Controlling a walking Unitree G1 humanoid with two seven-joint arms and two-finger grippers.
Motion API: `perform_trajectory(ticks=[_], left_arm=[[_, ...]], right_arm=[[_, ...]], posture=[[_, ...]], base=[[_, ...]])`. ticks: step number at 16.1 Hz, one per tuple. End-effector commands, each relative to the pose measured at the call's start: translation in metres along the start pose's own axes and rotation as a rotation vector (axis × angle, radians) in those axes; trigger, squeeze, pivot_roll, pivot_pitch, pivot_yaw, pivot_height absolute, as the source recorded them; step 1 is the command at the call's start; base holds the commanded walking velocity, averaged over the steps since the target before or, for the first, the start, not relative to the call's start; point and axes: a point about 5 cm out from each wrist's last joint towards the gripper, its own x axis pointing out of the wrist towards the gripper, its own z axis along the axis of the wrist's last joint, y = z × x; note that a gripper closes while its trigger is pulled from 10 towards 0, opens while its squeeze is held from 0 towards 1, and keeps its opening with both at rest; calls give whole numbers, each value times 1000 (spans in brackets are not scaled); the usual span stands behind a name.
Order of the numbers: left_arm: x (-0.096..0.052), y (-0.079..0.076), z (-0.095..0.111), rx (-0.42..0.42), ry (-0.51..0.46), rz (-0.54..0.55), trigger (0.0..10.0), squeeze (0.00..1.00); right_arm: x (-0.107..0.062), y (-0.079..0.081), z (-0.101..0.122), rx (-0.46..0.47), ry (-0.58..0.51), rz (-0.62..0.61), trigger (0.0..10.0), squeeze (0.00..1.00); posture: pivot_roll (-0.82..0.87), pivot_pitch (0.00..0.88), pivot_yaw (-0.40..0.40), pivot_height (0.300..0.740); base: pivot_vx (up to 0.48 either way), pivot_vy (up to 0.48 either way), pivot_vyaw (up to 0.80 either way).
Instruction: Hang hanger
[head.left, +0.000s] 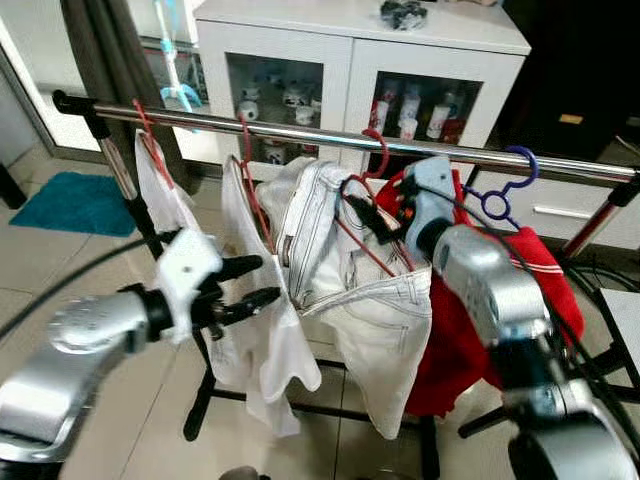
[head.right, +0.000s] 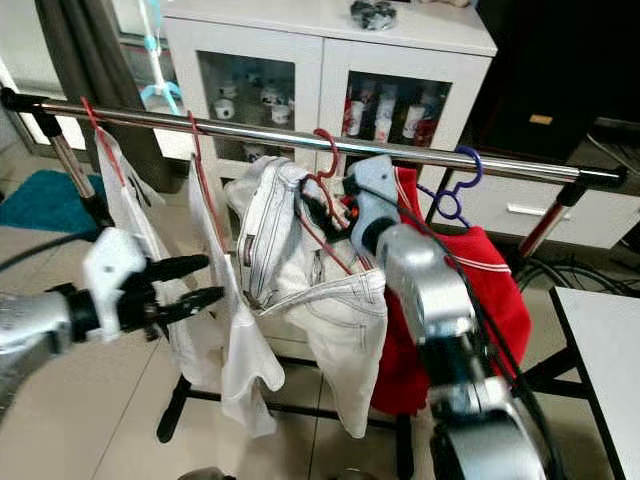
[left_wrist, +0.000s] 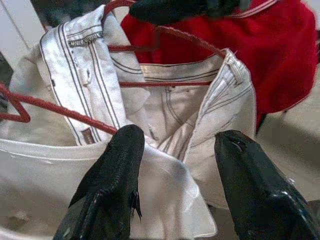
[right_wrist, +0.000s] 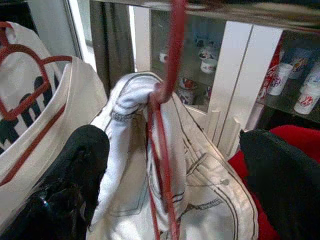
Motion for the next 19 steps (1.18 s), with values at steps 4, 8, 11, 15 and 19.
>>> perform_trajectory(ticks=[4,8,11,15,19], left_arm=[[-13,-2,8,-22,-21,-68,10000,0],[-16,-4,8,-41,-10,-97,10000,0],[-14,-5,7,-44,-2,-109,10000,0],[-12,-8,8,-53,0,-130,10000,0],[-11,-10,9,-59,-5,-155,10000,0]], right_arm=[[16,-6,0,3,48,1,8902,0],[20,-10,3,44,124,64,0,0],[18,-11,2,102,180,104,0,0],[14,-17,2,109,232,102,0,0],[11,-16,5,111,244,118,0,0]], posture=[[41,0,-7,740],[41,0,-7,740],[42,0,-6,740],[37,0,-2,740],[35,0,-2,740]], base=[[0,0,0],[0,0,0],[0,0,0],[0,0,0],[0,0,0]])
